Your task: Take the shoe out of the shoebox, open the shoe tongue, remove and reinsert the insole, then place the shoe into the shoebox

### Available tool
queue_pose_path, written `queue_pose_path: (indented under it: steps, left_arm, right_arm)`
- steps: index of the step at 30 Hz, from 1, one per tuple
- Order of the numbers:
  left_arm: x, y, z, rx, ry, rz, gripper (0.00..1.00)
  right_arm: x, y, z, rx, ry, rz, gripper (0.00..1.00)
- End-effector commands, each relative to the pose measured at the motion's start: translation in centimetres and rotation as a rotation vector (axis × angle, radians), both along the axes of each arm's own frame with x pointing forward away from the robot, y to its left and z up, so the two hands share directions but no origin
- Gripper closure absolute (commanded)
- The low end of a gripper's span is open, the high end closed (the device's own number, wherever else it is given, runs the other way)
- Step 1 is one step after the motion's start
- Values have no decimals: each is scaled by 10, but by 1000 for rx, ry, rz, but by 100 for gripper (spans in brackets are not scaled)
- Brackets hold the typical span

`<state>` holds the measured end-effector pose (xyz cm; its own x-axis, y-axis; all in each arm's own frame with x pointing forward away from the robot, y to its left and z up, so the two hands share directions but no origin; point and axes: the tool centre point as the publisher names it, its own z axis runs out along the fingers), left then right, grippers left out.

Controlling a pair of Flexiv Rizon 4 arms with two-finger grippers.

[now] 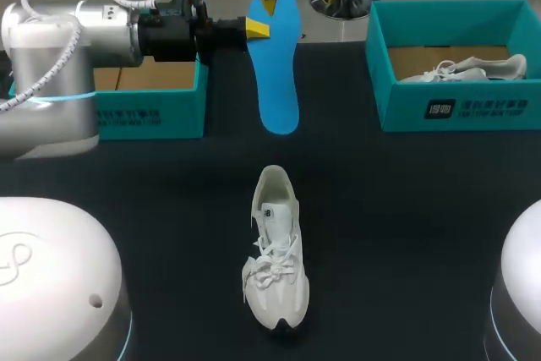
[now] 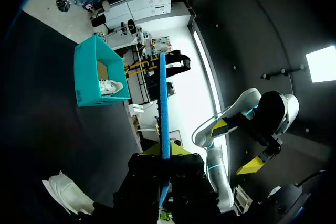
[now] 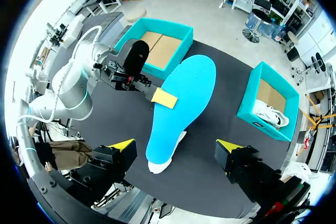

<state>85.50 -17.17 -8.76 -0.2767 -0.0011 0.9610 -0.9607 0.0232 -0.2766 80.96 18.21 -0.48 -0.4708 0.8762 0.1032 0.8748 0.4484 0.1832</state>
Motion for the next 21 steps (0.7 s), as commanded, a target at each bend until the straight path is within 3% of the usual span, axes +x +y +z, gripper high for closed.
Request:
queue_pose_path:
  steps: [1,10,17,21]
  left_arm:
    - [-15,10,-4,13,-414,-81,100]
    - [-28,13,-8,-26,-585,-87,100]
    - [-24,18,-13,-56,-594,-61,100]
    - [-26,19,-21,-13,-621,-27,100]
  right_arm:
    - [1,1,0,-2,2,0,0]
    - [1,1,0,-2,2,0,0]
    - [1,1,0,-2,2,0,0]
    - [1,1,0,-2,2,0,0]
